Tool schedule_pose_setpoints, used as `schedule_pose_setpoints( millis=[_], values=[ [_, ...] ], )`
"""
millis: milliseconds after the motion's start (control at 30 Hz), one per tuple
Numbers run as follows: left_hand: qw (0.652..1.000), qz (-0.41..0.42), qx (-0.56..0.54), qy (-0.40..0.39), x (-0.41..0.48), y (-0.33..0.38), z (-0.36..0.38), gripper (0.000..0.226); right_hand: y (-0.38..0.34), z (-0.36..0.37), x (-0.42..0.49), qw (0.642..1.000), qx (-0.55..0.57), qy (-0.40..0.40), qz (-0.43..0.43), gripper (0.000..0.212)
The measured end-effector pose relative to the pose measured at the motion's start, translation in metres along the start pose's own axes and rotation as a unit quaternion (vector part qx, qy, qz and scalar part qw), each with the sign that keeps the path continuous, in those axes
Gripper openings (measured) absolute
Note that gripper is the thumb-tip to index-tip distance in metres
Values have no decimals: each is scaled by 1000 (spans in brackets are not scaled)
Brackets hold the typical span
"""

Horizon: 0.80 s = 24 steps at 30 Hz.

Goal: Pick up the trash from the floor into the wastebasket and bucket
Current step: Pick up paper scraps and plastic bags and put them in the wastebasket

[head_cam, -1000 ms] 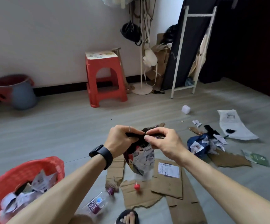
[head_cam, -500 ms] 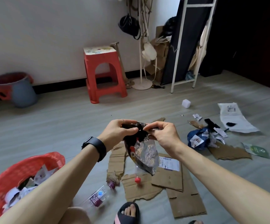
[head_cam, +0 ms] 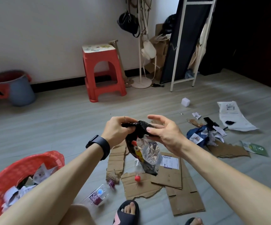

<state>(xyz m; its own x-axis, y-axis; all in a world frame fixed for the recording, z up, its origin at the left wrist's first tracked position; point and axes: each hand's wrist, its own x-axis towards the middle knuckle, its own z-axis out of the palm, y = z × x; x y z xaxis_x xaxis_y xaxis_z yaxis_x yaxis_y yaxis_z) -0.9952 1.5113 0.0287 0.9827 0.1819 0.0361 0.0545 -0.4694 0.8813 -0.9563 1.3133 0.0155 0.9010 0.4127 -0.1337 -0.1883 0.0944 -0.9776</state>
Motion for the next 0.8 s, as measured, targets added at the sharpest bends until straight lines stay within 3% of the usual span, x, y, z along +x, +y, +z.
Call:
schedule_pose_setpoints(
  millis=[133,300,433,500,567,700,800],
  values=[
    [1000,15,-1,15,-1,5,4,23,-7,-1,-2,999,-33,3,9,22],
    [999,27,-38,19,-2,11,5,33,-10,-1,-2,999,-31,-33,26,21],
    [998,26,-25,-47,-7,14,8,36,-2,3,-6,987,-156,-24,18,47],
    [998,25,-25,-58,-8,15,10,39,0,1,-3,979,-205,-9,3,43],
    [997,9,-61,-50,-8,20,12,38,0,0,0,977,-211,26,-25,32],
    [963,-88,-243,-78,-8,33,10,10,-8,2,0,980,-177,60,-65,21],
    [975,-119,-137,-126,-10,30,12,36,-9,3,-2,985,-149,51,-71,21]
  ],
)
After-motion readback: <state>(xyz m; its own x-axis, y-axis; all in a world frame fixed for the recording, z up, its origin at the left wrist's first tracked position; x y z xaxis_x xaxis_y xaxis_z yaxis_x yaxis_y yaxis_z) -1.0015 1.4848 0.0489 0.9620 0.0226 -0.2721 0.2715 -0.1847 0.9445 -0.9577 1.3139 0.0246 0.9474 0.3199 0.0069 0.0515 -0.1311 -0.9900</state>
